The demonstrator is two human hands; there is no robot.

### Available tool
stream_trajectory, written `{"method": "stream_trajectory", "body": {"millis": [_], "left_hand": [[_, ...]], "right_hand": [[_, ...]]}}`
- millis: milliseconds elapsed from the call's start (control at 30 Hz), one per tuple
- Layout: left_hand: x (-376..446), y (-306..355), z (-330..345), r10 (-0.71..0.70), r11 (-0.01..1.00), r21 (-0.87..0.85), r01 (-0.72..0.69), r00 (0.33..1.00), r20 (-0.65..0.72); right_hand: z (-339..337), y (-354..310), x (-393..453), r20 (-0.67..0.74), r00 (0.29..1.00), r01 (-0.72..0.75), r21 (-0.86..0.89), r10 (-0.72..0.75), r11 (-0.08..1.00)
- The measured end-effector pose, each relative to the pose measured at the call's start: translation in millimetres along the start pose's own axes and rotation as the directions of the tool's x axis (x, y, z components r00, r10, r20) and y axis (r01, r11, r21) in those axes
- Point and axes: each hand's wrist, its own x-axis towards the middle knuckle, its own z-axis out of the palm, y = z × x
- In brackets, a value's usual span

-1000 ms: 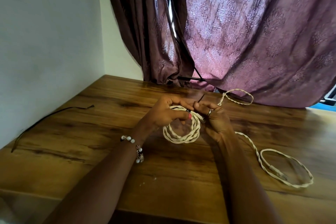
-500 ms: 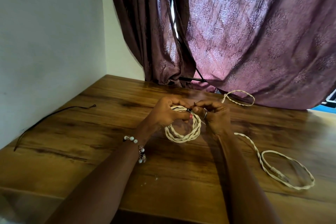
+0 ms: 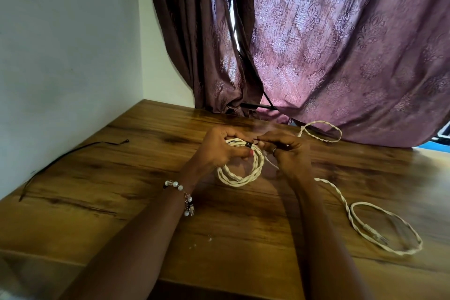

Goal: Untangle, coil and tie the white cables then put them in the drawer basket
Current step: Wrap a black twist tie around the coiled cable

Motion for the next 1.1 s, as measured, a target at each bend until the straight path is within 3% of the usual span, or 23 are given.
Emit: {"method": "stream_trajectory", "body": {"millis": [233, 400, 667, 867, 1100], "left_hand": [[2, -1, -5, -0.012, 0.999, 0.037, 0.012, 1.000, -0.011], [4, -3, -6, -0.028, 0.999, 0.043, 0.028, 0.999, -0.016], [5, -4, -6, 0.004, 0.991, 0.133, -0.001, 1.000, -0.021], [3, -2, -7, 0.012, 0.986, 0.163, -0.012, 1.000, 0.000], [0, 3, -3, 0.004, 0.972, 0.234, -0.020, 0.998, 0.068]], "right_hand": [[-2, 4, 1, 0.082, 0.985, 0.170, -0.296, -0.152, 0.940], [0, 3, 5, 0.135, 0.959, 0.282, -0.492, -0.248, 0.823], [2, -3, 4, 0.196, 0.906, 0.415, -0.593, -0.377, 0.690], [-1, -3, 6, 0.230, 0.920, 0.391, -0.568, -0.316, 0.724], [-10, -8, 6, 0.236, 0.969, 0.163, -0.421, -0.066, 0.892]]}}
